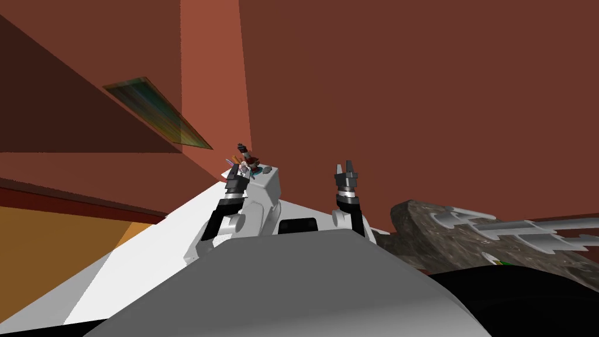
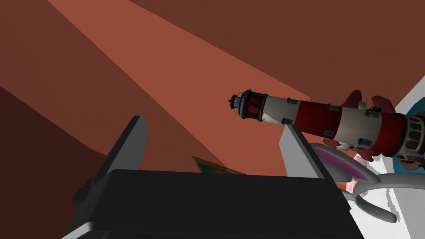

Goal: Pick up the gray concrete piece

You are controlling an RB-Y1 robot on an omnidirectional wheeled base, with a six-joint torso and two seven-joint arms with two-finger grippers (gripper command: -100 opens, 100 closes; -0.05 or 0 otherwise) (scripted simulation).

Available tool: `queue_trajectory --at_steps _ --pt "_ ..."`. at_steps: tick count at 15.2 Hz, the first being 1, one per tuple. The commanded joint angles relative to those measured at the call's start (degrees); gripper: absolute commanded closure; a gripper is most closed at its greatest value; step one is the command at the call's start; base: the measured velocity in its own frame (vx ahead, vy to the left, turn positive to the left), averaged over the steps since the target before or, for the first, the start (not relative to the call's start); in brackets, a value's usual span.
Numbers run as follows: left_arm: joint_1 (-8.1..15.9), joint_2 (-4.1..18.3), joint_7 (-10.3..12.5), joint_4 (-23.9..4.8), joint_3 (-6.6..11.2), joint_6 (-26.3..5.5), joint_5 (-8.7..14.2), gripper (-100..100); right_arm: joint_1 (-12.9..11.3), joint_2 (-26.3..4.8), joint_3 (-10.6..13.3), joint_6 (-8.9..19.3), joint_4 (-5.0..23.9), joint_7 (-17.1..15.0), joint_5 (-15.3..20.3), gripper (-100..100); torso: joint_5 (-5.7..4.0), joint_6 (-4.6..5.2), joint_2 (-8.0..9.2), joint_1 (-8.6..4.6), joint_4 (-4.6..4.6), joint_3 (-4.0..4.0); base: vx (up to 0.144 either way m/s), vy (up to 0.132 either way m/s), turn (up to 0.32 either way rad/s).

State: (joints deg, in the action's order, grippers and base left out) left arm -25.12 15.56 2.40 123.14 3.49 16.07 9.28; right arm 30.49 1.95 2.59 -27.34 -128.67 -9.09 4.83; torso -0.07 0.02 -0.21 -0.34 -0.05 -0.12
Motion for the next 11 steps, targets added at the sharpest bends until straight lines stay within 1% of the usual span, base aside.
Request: queue_trajectory --at_steps 1,4,6,10,11 --pt "0.57 0.41 1.19 -1.62 0.36 -0.63 1.11 -100 0.00 0.00 0.00 0.00 0.00 0.00 0.00 0 0.00 0.00 0.00 0.00 0.00 0.00 0.040 -0.057 -0.033" --pt "1.62 0.54 3.76 -4.83 1.16 -2.24 3.83 -100 0.00 0.00 0.00 0.00 0.00 0.00 0.00 0 0.02 -0.01 0.02 0.11 0.00 0.01 0.043 -0.050 -0.059" --pt "2.33 0.20 5.45 -6.95 1.70 -3.31 5.64 -100 0.00 0.00 0.00 0.00 0.00 0.00 0.00 0 0.02 0.00 -0.01 0.07 0.00 -0.01 0.052 -0.065 -0.077" --pt "3.70 -1.51 8.70 -11.01 2.79 -5.33 9.09 -100 0.00 0.00 0.00 0.00 0.00 0.00 0.00 0 0.00 0.00 -0.07 -0.01 -0.02 -0.04 0.065 -0.073 -0.073" --pt "3.70 -1.51 8.70 -11.01 2.79 -5.33 9.09 -100 0.00 0.00 0.00 0.00 0.00 0.00 0.00 0 0.00 -0.01 -0.08 0.01 -0.02 -0.04 0.059 -0.040 -0.036"
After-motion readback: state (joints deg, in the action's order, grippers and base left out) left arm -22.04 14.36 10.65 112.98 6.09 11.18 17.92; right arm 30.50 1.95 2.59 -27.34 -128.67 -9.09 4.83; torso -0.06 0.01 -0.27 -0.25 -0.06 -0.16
